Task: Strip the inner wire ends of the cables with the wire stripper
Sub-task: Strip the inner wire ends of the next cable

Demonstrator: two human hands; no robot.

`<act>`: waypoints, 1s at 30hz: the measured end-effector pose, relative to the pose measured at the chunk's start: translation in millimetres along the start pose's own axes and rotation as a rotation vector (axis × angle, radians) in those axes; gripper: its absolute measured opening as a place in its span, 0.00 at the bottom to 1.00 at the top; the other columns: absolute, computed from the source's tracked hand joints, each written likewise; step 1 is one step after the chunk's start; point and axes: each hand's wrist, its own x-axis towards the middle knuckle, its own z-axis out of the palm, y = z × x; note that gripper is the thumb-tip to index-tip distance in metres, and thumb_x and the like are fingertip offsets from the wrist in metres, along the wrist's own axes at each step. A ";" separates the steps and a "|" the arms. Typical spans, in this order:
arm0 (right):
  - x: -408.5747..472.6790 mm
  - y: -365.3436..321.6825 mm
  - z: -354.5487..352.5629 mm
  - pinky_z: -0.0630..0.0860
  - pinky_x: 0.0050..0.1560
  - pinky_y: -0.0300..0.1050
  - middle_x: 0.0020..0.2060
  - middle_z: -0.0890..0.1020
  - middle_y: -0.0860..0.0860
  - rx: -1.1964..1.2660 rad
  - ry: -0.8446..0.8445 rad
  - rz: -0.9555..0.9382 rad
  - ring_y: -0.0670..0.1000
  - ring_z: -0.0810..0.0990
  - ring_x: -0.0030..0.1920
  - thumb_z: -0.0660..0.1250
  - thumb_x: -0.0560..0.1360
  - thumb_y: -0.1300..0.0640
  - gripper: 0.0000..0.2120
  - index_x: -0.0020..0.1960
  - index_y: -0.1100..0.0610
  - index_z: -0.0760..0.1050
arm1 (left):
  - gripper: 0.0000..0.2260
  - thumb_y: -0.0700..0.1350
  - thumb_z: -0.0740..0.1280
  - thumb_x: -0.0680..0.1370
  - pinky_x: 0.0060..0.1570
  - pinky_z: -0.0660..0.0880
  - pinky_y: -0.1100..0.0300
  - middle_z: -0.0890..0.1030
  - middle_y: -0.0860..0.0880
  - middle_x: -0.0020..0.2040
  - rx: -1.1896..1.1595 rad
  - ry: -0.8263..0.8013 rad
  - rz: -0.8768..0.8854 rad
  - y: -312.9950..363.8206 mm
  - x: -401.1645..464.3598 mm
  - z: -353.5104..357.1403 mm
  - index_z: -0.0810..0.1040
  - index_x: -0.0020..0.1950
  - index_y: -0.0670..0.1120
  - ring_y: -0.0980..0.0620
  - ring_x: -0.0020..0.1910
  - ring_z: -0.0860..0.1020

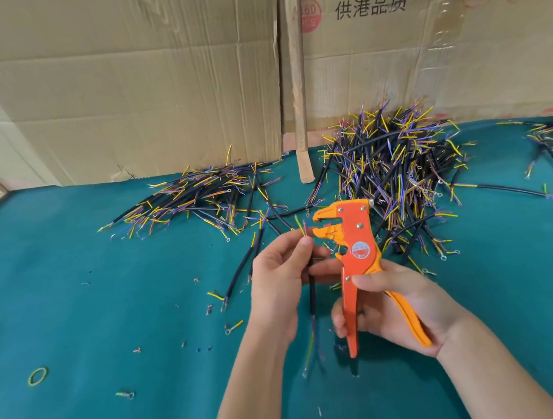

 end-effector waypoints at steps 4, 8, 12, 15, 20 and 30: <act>1.3 -1.5 -2.8 0.81 0.46 0.56 0.63 0.80 0.64 -0.013 0.106 -0.007 0.62 0.83 0.40 0.77 0.67 0.56 0.28 0.63 0.65 0.79 | 0.07 0.39 0.65 0.82 0.41 0.80 0.52 0.85 0.45 0.39 0.151 0.083 0.118 -9.5 1.2 -3.9 0.77 0.56 0.50 0.47 0.35 0.81; 1.7 -3.4 -7.3 0.81 0.45 0.56 0.60 0.79 0.67 0.017 0.228 -0.050 0.61 0.82 0.39 0.73 0.68 0.59 0.24 0.62 0.67 0.79 | 0.09 0.38 0.64 0.82 0.34 0.71 0.65 0.86 0.46 0.40 0.288 0.063 0.168 -15.0 1.0 -5.0 0.72 0.53 0.53 0.53 0.31 0.75; 1.6 -6.5 -9.4 0.81 0.45 0.57 0.54 0.79 0.64 0.051 0.273 -0.087 0.61 0.80 0.40 0.70 0.70 0.58 0.25 0.64 0.67 0.77 | 0.09 0.38 0.62 0.83 0.36 0.71 0.64 0.86 0.48 0.39 0.349 0.063 0.186 -16.5 1.3 -6.3 0.71 0.51 0.52 0.51 0.31 0.71; 0.1 -6.9 -10.6 0.81 0.48 0.60 0.48 0.80 0.64 0.038 0.249 -0.039 0.62 0.81 0.40 0.71 0.71 0.59 0.23 0.63 0.68 0.78 | 0.10 0.37 0.61 0.83 0.36 0.69 0.56 0.85 0.51 0.38 0.458 0.121 0.257 -19.4 2.4 -7.2 0.69 0.51 0.53 0.43 0.31 0.66; -0.8 -4.4 -5.0 0.80 0.49 0.64 0.42 0.80 0.67 -0.004 0.179 0.131 0.65 0.82 0.40 0.75 0.68 0.60 0.24 0.61 0.70 0.78 | 0.11 0.38 0.60 0.83 0.31 0.64 0.65 0.83 0.55 0.38 0.628 0.185 0.394 -21.0 -1.0 -7.6 0.69 0.51 0.56 0.55 0.27 0.68; -4.3 -8.4 -4.5 0.81 0.42 0.60 0.39 0.78 0.64 -0.060 0.053 0.161 0.62 0.80 0.36 0.75 0.69 0.60 0.16 0.53 0.66 0.79 | 0.18 0.37 0.59 0.83 0.56 0.63 0.61 0.82 0.58 0.39 0.791 0.134 0.456 -23.6 -5.4 -8.6 0.64 0.51 0.62 0.55 0.39 0.75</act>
